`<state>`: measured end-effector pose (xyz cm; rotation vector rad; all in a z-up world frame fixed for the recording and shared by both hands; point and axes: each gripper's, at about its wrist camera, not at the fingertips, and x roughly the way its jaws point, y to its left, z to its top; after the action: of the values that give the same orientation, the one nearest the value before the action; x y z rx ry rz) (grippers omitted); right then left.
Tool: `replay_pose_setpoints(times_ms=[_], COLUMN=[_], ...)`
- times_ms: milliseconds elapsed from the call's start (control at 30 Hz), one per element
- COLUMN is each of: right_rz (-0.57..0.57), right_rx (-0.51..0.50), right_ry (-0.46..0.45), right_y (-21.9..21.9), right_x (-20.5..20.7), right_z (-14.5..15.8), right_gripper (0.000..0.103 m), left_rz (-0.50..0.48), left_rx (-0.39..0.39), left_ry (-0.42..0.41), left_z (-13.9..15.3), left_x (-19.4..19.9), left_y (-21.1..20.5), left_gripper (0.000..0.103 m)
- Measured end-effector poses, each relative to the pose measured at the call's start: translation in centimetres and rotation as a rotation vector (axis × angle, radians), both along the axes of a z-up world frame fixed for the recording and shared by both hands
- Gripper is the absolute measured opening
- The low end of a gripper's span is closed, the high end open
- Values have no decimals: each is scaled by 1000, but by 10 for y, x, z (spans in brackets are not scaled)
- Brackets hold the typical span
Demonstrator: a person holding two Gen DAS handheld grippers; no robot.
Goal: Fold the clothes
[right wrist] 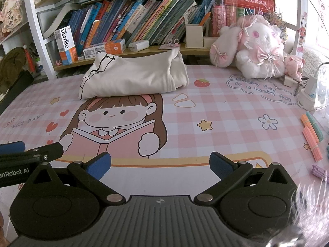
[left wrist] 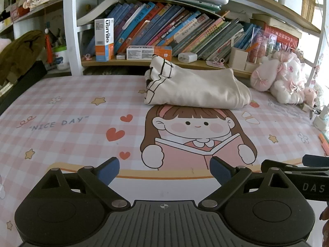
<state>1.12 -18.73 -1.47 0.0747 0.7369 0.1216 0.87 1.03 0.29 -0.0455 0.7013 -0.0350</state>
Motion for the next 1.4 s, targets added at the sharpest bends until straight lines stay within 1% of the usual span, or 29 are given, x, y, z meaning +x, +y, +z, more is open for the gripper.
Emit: replay_pose_setpoints(times_ms=[500,1067,1400], right_rz=[1,-1,-3], right_rx=[-1,-1,0], right_ry=[-1,1,5], right_y=[0,1,0], right_x=[-1,0,0], right_z=[0,0,-1], right_gripper=[103,103,103], left_rz=[0,3,5], left_rx=[2,3,0], left_ry=[3,10,3], left_z=[-1,-2,-1], left_x=[0,1,0], left_y=[0,0,1], left_gripper=[96,103,103])
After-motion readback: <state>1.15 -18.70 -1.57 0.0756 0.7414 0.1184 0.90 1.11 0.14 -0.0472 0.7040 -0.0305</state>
